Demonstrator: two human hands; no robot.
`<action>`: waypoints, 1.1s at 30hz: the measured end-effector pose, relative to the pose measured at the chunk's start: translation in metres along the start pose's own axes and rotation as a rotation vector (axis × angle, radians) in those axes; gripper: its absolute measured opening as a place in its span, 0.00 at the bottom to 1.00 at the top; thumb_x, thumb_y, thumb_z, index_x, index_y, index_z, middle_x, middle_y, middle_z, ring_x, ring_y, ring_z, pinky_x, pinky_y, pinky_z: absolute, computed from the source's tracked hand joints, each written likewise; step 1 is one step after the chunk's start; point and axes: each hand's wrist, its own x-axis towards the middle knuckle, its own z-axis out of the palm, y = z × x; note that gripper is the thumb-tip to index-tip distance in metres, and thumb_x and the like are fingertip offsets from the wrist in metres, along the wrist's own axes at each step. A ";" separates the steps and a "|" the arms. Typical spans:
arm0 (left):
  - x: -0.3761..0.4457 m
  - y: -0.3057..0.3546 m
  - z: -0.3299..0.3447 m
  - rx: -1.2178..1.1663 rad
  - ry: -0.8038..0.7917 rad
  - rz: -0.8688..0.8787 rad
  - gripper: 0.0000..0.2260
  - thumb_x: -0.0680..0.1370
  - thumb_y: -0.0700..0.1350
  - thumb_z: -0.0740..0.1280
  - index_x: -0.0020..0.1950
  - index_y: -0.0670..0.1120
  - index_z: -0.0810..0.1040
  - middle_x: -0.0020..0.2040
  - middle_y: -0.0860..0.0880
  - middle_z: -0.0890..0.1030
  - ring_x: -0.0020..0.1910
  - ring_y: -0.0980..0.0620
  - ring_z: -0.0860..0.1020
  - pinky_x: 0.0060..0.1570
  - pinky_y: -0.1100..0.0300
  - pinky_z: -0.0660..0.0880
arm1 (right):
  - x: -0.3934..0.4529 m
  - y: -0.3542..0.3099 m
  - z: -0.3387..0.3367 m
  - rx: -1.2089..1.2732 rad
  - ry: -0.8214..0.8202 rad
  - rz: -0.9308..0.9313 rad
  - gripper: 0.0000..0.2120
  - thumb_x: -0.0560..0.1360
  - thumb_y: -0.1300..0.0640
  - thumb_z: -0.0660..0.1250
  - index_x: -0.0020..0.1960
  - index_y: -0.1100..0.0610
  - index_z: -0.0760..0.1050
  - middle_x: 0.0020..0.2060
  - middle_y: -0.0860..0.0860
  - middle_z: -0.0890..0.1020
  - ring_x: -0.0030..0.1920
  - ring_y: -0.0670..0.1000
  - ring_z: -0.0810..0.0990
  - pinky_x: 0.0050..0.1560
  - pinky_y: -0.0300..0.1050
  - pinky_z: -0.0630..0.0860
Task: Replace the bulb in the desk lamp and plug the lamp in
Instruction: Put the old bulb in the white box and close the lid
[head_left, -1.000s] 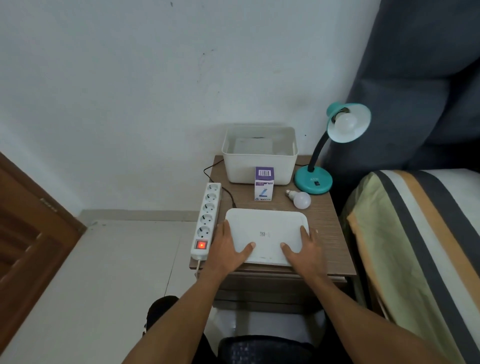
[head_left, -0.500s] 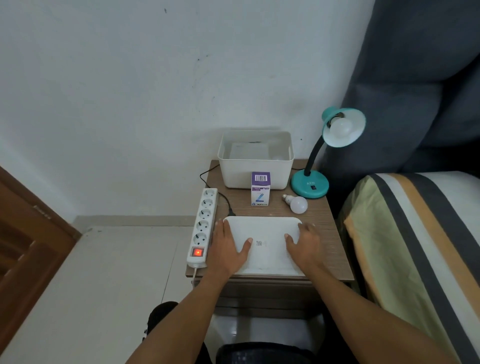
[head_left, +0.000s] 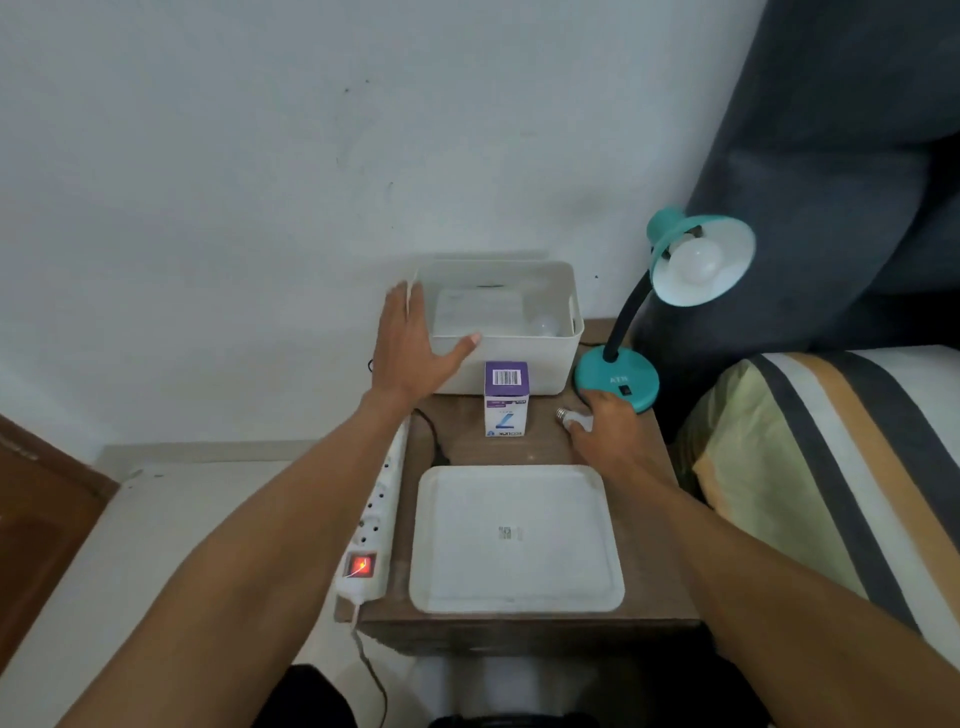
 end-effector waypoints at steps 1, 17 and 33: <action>0.012 -0.002 0.000 0.016 -0.024 0.001 0.54 0.72 0.74 0.67 0.83 0.40 0.51 0.84 0.39 0.52 0.83 0.41 0.49 0.81 0.46 0.51 | 0.006 0.002 0.004 0.001 -0.018 -0.022 0.26 0.78 0.50 0.68 0.74 0.55 0.68 0.70 0.54 0.74 0.68 0.53 0.72 0.67 0.47 0.69; 0.051 -0.029 0.012 -0.133 -0.209 -0.080 0.62 0.60 0.79 0.72 0.83 0.47 0.53 0.79 0.45 0.67 0.76 0.44 0.67 0.72 0.43 0.70 | 0.019 0.019 0.028 0.059 0.012 -0.167 0.22 0.75 0.55 0.71 0.68 0.53 0.74 0.57 0.53 0.80 0.57 0.52 0.77 0.56 0.45 0.73; 0.047 -0.033 0.014 -0.228 -0.120 -0.015 0.50 0.60 0.77 0.74 0.74 0.52 0.64 0.66 0.51 0.74 0.64 0.49 0.75 0.58 0.47 0.78 | 0.091 -0.086 -0.039 0.184 0.323 -0.443 0.18 0.81 0.52 0.61 0.69 0.58 0.73 0.60 0.55 0.78 0.60 0.53 0.73 0.59 0.42 0.68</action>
